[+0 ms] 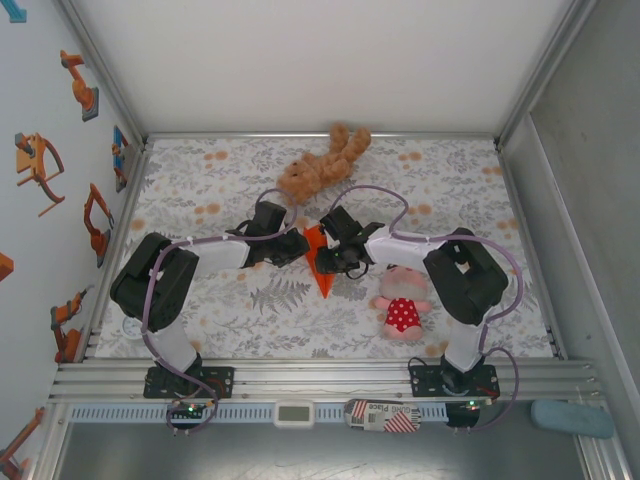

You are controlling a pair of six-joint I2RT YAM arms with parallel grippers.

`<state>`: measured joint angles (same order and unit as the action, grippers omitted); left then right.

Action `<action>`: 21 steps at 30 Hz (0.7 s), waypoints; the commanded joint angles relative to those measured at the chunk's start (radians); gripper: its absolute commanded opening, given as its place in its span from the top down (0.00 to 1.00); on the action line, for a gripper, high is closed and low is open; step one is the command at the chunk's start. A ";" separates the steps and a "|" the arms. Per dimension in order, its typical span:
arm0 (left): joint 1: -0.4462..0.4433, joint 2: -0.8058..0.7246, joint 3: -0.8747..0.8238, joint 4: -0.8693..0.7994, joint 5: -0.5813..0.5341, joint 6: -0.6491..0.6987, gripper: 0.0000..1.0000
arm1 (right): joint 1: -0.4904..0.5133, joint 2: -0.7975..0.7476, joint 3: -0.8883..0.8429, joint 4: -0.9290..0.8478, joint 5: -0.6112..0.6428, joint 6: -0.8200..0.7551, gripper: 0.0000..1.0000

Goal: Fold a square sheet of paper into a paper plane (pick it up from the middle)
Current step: Move the paper plane to the center of the table.

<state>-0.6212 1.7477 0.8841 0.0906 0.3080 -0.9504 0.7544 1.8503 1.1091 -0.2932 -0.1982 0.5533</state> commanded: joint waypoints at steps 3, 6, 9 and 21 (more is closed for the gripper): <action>0.005 -0.067 0.014 -0.037 -0.027 0.009 0.72 | 0.008 0.008 0.043 -0.061 0.082 0.002 0.82; 0.017 -0.118 -0.002 -0.089 -0.081 0.023 0.62 | 0.003 -0.006 0.060 -0.104 0.144 -0.012 0.85; 0.028 -0.178 -0.008 -0.173 -0.160 0.043 0.50 | -0.020 -0.019 0.077 -0.146 0.197 -0.036 0.87; 0.070 -0.335 -0.066 -0.364 -0.339 0.067 0.19 | -0.174 0.038 0.170 -0.216 0.198 -0.116 0.92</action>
<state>-0.5606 1.4445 0.8391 -0.1989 0.0219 -0.9009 0.5903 1.8568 1.2469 -0.4679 -0.0250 0.4648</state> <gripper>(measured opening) 0.801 0.079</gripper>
